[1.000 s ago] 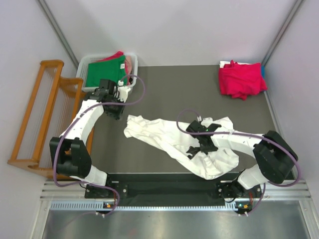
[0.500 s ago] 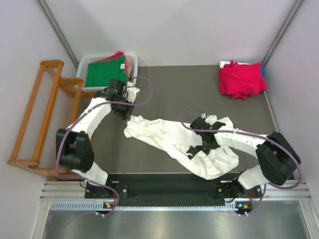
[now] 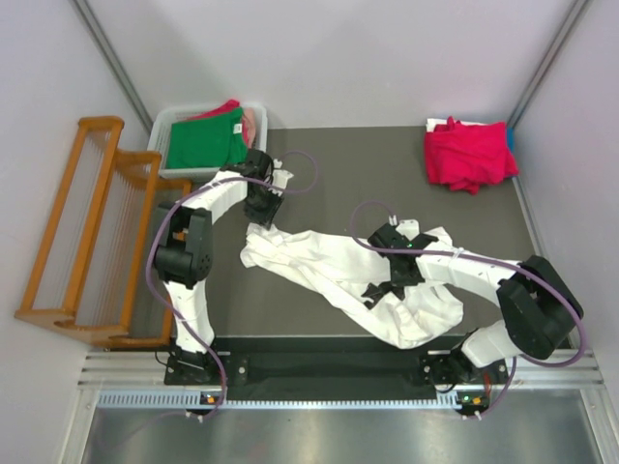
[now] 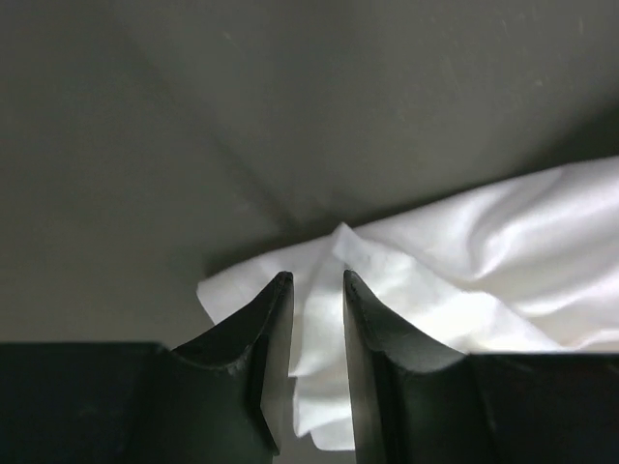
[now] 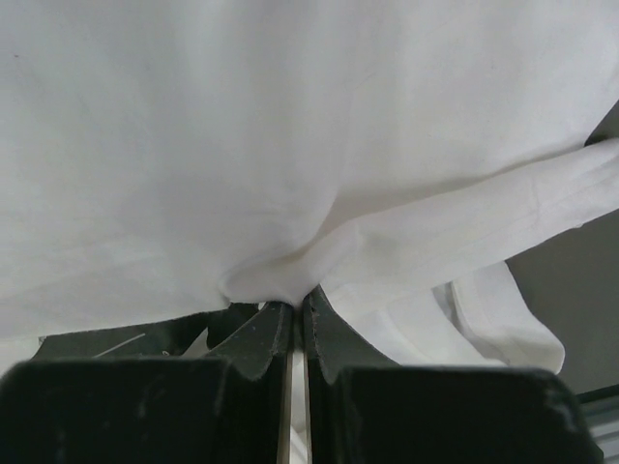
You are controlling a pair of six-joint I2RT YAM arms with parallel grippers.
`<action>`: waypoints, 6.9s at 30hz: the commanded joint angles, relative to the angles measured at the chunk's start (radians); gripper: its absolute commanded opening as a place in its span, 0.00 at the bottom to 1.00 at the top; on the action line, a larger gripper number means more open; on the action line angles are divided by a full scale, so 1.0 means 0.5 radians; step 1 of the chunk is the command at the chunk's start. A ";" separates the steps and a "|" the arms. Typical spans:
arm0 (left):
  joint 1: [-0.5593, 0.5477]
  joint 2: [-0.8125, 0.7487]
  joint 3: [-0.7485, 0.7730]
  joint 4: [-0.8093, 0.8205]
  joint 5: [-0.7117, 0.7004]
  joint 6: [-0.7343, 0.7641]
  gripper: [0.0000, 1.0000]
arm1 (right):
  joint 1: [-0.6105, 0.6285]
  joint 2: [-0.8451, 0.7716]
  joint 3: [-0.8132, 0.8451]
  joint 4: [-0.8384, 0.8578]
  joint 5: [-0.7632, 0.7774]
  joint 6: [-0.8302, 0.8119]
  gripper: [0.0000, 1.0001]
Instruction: Fold and stack the t-shirts
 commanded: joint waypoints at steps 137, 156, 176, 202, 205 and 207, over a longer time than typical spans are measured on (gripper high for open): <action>-0.166 0.396 0.441 0.047 0.169 -0.046 0.56 | -0.186 0.044 0.652 0.132 0.311 -0.364 0.00; -0.184 0.418 0.542 0.065 0.138 -0.037 0.55 | -0.183 0.059 0.616 0.153 0.281 -0.355 0.00; -0.187 0.409 0.564 0.041 0.172 -0.034 0.23 | -0.183 0.069 0.634 0.153 0.281 -0.361 0.00; 0.343 -0.989 1.020 -0.382 0.074 -0.234 0.00 | -0.122 -0.772 0.910 -0.371 0.679 -0.395 0.00; 0.343 -1.280 0.936 -0.398 0.046 -0.157 0.00 | 0.034 -1.005 1.032 -0.500 0.845 -0.352 0.00; 0.343 -1.459 0.834 -0.346 0.022 -0.132 0.00 | 0.267 -1.145 1.133 -0.604 1.071 -0.327 0.00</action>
